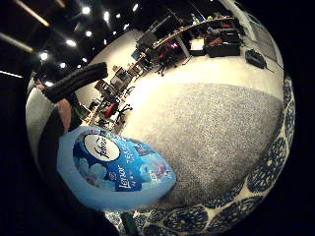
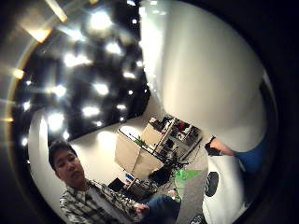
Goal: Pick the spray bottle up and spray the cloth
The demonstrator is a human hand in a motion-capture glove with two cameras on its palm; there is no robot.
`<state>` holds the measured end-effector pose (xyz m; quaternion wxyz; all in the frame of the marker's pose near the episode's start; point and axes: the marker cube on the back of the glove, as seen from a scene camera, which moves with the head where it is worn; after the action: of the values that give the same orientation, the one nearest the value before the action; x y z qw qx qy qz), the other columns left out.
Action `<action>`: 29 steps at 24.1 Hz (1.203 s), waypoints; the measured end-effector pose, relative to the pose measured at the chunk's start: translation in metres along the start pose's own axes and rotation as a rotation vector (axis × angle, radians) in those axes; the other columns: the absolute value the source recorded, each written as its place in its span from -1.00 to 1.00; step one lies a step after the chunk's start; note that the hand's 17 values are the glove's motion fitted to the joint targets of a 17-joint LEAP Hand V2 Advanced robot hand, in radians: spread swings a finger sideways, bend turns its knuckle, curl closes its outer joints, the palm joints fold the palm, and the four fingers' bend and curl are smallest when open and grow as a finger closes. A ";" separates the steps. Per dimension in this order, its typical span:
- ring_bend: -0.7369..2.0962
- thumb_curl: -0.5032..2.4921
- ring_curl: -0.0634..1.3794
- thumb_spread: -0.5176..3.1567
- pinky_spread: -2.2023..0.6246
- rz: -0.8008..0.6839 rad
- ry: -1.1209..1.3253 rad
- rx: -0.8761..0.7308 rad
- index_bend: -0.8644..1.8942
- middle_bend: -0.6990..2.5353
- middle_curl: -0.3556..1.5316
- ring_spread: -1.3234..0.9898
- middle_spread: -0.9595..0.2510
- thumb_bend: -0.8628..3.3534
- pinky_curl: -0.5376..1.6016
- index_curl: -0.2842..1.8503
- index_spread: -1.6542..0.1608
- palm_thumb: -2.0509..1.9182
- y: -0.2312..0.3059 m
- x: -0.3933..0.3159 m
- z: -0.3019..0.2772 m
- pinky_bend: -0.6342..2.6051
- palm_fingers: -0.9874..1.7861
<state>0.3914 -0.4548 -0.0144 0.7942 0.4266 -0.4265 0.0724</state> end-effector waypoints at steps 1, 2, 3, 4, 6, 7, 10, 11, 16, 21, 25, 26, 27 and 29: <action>-0.06 -0.13 -0.24 -0.62 0.46 0.001 0.002 -0.001 -0.23 -0.21 -0.05 -0.03 0.40 -0.61 -0.13 -0.14 0.53 0.58 0.000 0.001 0.000 -0.34 0.63; -0.06 -0.13 -0.24 -0.62 0.46 0.001 0.004 -0.002 -0.24 -0.21 -0.05 -0.03 0.40 -0.61 -0.13 -0.14 0.53 0.58 0.000 0.001 0.000 -0.34 0.63; -0.06 -0.13 -0.24 -0.62 0.46 0.002 0.005 -0.004 -0.24 -0.21 -0.05 -0.03 0.40 -0.61 -0.13 -0.14 0.53 0.58 0.000 0.001 0.000 -0.34 0.63; -0.06 -0.14 -0.24 -0.62 0.46 0.003 0.004 -0.006 -0.24 -0.21 -0.04 -0.03 0.40 -0.61 -0.13 -0.14 0.53 0.57 0.000 0.001 0.000 -0.34 0.63; -0.07 -0.14 -0.24 -0.61 0.46 0.008 -0.003 -0.014 -0.24 -0.21 -0.05 -0.03 0.41 -0.61 -0.13 -0.14 0.53 0.58 -0.001 0.001 -0.001 -0.33 0.63; -0.06 -0.14 -0.24 -0.61 0.46 0.012 -0.005 -0.022 -0.24 -0.21 -0.04 -0.03 0.41 -0.61 -0.13 -0.15 0.53 0.58 -0.001 0.001 -0.001 -0.33 0.63; -0.07 -0.14 -0.24 -0.60 0.46 0.023 -0.007 -0.050 -0.26 -0.21 -0.04 -0.03 0.41 -0.61 -0.13 -0.16 0.53 0.58 0.000 0.001 -0.001 -0.33 0.61; -0.07 -0.14 -0.24 -0.60 0.46 0.030 -0.005 -0.061 -0.26 -0.21 -0.04 -0.03 0.41 -0.61 -0.13 -0.16 0.53 0.58 0.001 0.001 -0.001 -0.33 0.60; -0.10 -0.16 -0.25 -0.49 0.53 0.090 0.021 -0.117 -0.42 -0.27 -0.08 0.01 0.43 -0.62 -0.11 -0.27 0.52 0.54 0.012 -0.001 -0.008 -0.29 0.24; -0.22 -0.20 -0.25 -0.37 0.60 0.151 0.066 -0.138 -0.28 -0.36 -0.12 0.08 0.43 -0.64 -0.08 -0.25 0.46 0.43 0.034 -0.017 -0.036 -0.33 -0.28; -0.28 -0.24 -0.39 -0.30 0.63 0.156 0.247 -0.231 -0.28 -0.41 -0.19 0.11 0.42 -0.63 -0.16 -0.33 0.42 0.37 0.076 -0.051 -0.072 -0.35 -0.31; -0.29 -0.25 -0.42 -0.29 0.63 0.152 0.341 -0.272 -0.28 -0.42 -0.20 0.11 0.42 -0.63 -0.17 -0.34 0.41 0.36 0.092 -0.059 -0.083 -0.35 -0.32; -0.30 -0.25 -0.44 -0.28 0.64 0.149 0.439 -0.310 -0.27 -0.43 -0.21 0.12 0.42 -0.62 -0.17 -0.35 0.41 0.36 0.110 -0.068 -0.095 -0.35 -0.32; -0.30 -0.26 -0.46 -0.25 0.65 0.160 0.612 -0.369 -0.27 -0.45 -0.22 0.13 0.42 -0.62 -0.18 -0.36 0.40 0.34 0.147 -0.092 -0.126 -0.34 -0.31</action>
<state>0.3406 -0.2470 -0.0260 0.9405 0.2001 -0.2070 0.1807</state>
